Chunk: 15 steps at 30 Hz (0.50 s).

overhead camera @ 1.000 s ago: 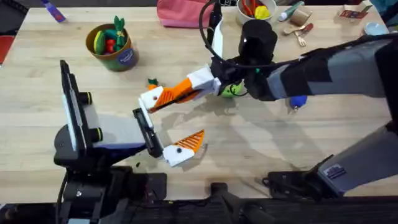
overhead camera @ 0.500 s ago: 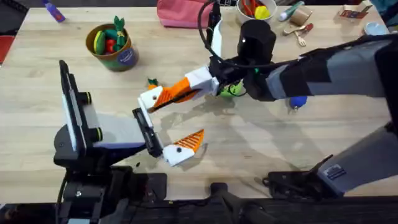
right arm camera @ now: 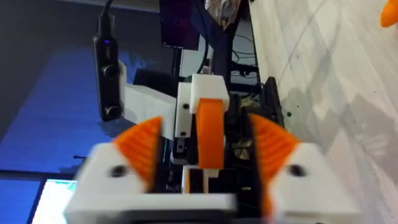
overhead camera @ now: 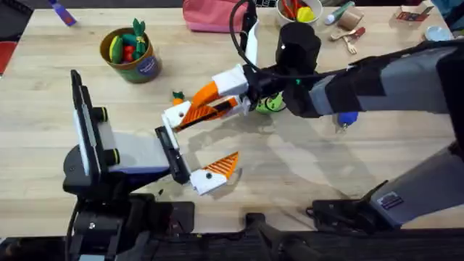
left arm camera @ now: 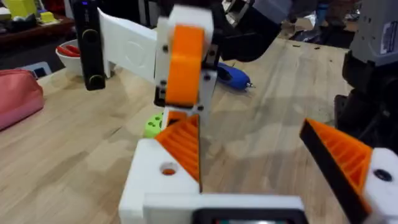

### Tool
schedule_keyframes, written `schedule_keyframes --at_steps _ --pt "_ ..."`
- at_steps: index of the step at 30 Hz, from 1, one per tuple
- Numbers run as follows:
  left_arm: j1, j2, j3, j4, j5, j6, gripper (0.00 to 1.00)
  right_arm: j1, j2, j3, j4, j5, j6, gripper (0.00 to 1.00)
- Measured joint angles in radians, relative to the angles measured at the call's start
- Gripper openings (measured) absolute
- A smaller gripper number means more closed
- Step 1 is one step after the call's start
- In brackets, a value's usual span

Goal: Pick up the gripper from the table and insert it into the empty holder that is missing its gripper. Then pick up a screw, insert it into the mounting hole, and use the screwdriver to tighten it. Finally, clean up the table by picking up the vegetable and placing it into the bucket.

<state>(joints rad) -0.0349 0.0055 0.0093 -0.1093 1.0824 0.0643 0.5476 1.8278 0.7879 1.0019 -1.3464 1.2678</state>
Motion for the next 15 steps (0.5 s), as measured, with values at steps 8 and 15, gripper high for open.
schedule_keyframes --at_steps 8,15 --pt "0.000 0.000 0.000 0.000 0.002 0.000 0.986 -0.001 0.000 0.002 0.000 0.007 -0.003 0.966" --pt "0.000 0.000 0.000 0.000 0.002 0.000 0.985 -0.046 -0.063 0.002 -0.146 0.023 -0.065 0.967"
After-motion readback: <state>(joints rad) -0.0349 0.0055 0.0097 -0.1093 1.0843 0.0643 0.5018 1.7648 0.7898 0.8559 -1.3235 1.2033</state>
